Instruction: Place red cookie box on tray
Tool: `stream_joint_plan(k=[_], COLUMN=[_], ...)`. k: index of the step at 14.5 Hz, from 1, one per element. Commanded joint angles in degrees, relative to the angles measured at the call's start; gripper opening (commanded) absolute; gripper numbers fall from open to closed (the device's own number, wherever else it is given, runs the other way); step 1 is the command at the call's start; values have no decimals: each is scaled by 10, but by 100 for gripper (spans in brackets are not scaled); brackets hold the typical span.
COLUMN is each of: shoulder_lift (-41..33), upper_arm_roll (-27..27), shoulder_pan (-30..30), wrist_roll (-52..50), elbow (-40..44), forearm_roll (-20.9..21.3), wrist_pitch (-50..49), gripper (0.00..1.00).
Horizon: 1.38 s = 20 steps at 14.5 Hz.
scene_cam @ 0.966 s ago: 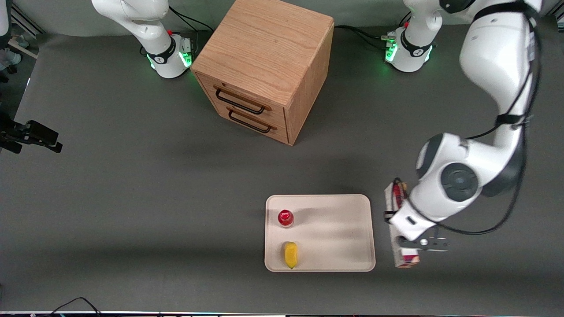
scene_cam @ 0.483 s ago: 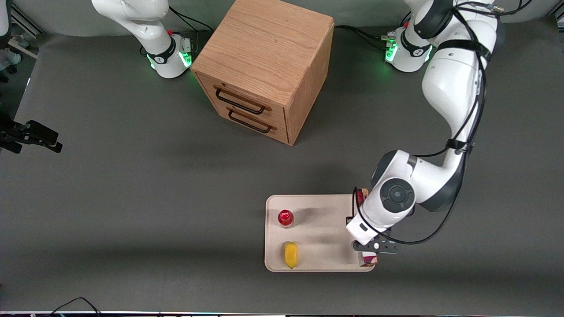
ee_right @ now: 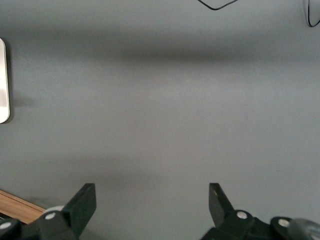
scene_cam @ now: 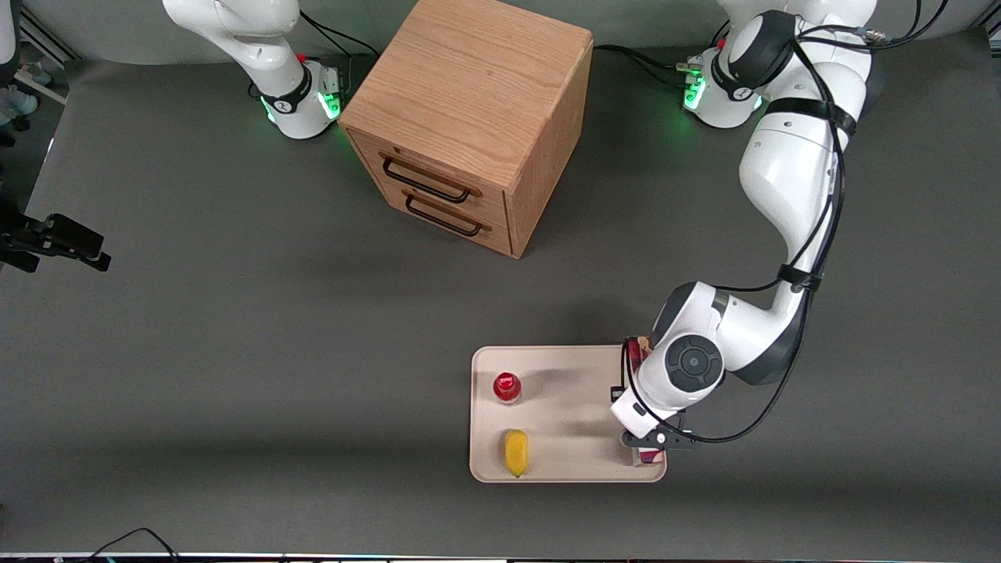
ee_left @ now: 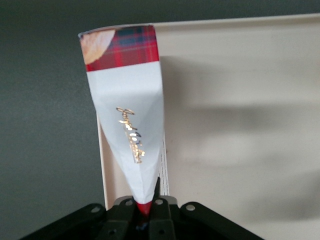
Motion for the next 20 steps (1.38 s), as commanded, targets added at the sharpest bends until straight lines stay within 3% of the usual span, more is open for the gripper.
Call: stream_joint_plan(k=[1, 2, 7, 13, 15, 18, 20], shoulder_lift=[6, 6, -32, -136, -199, -324, -402], upper_arm_roll=[2, 3, 4, 11, 40, 146, 181], shoulder_pan=[-5, -5, 9, 42, 53, 50, 48], wrist_roll=[-12, -10, -10, 45, 69, 166, 185], elbow=[21, 17, 11, 10, -23, -115, -187], forearm_roll=[2, 6, 7, -7, -56, -157, -169], wrist_pitch=[-2, -1, -16, -185, -206, -212, -203], gripper=[14, 99, 100, 100, 100, 100, 100])
